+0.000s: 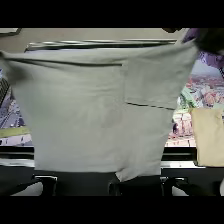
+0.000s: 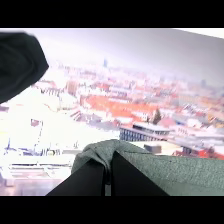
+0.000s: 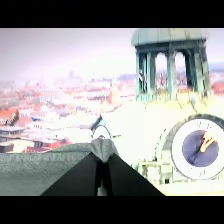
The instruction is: Fold the clothes and pants, and hang the long-sleeved shirts on hangers.
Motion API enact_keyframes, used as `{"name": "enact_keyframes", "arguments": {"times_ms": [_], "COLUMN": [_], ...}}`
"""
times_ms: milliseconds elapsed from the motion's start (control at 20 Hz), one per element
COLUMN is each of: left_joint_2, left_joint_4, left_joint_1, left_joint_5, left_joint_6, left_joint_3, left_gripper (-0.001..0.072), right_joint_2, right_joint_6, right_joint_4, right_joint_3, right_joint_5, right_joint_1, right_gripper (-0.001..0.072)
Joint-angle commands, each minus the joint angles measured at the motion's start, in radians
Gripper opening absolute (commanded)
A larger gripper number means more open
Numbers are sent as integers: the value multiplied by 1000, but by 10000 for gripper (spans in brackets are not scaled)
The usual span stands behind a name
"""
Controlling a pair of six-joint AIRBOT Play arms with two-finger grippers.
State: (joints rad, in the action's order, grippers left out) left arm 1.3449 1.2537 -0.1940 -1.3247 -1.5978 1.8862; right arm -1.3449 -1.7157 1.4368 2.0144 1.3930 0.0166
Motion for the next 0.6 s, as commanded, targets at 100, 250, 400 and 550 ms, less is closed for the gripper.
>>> {"name": "enact_keyframes", "arguments": {"times_ms": [100,250,400,550], "left_joint_2": [468,611,655,655], "left_joint_4": [37,-29,-31,-31], "left_joint_1": [72,69,69,64], "left_joint_5": [174,314,384,332], "left_joint_6": [-1,-18,-14,5], "left_joint_3": [8,76,125,125], "left_gripper": [14,14,14,15], "right_joint_2": [-378,-519,-574,-577], "right_joint_6": [-6,-6,-6,-6], "right_joint_4": [5,24,27,40], "right_joint_3": [-37,-37,-36,-34], "right_joint_5": [-120,-282,-389,-354], "right_joint_1": [1,1,1,1], "right_gripper": [37,37,37,37]}}
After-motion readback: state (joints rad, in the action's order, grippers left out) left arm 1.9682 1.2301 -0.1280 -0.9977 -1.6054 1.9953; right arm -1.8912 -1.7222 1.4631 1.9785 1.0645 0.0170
